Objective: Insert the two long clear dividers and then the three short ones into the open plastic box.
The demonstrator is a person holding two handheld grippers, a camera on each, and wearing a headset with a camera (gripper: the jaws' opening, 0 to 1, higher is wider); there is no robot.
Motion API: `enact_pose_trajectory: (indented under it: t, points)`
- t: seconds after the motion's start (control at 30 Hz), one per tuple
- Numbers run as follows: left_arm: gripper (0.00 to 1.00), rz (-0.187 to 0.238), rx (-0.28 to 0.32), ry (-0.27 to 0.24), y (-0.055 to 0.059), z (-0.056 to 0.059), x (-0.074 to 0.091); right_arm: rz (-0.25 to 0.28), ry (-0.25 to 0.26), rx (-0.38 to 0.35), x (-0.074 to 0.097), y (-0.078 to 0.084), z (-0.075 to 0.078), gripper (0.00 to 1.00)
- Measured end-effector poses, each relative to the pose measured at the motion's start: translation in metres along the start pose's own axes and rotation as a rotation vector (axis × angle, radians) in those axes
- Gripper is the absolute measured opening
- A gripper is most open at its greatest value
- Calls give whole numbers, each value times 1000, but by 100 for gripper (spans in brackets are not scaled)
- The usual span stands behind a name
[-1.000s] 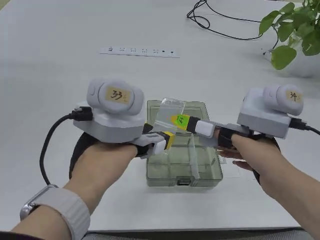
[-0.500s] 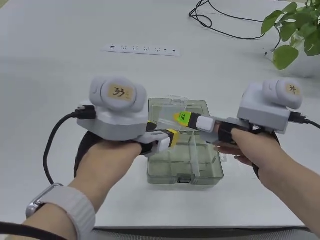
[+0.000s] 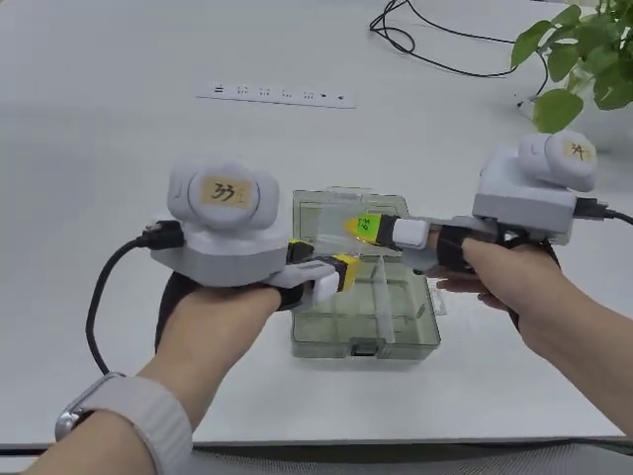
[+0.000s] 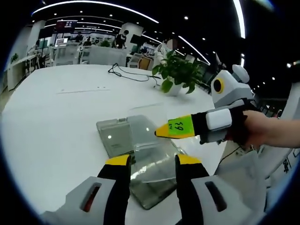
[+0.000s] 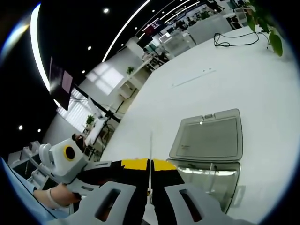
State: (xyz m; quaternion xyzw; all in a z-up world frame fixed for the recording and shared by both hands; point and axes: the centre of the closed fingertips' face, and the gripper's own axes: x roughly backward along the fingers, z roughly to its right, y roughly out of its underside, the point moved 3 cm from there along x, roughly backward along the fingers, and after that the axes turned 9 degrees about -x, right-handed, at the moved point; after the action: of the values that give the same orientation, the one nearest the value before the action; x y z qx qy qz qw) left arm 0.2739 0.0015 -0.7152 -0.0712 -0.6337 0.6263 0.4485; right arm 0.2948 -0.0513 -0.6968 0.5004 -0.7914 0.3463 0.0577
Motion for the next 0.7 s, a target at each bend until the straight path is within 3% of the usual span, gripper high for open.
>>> enact_pose_trajectory:
  t: [0.07, 0.13, 0.17, 0.27, 0.3, 0.33, 0.43, 0.57, 0.6, 0.7]
  points:
    - [48, 11, -23, 32, 2, -1, 2, -3, 25, -21, 2, 0, 0, 1]
    - [59, 76, -90, 75, -4, 0, 5, -6, 53, -25, 3, -2, 2, 1]
    - [66, 133, -155, 101, -8, -1, 6, -36, 80, -59, 4, 2, 4, 1]
    - [87, 97, -255, 153, 3, -9, 8, -65, 147, -86, 4, 3, 10, 1]
    - [90, 106, -318, 190, 4, -8, 10, -72, 158, -98, 2, 0, 12, 1]
    - [93, 110, -342, 198, 5, -9, 11, -77, 161, -103, 2, -1, 14, 1]
    - [100, 44, -457, 260, 21, -14, 13, -121, 218, -114, -1, 3, 17, 1]
    - [100, 46, -518, 316, 25, -15, 16, -159, 262, -144, -3, 6, 21, 1]
    - [100, 37, -532, 335, 27, -16, 17, -200, 288, -157, -3, 12, 21, 1]
    - [100, 48, -521, 352, 30, -21, 17, -246, 351, -158, -6, 13, 27, 1]
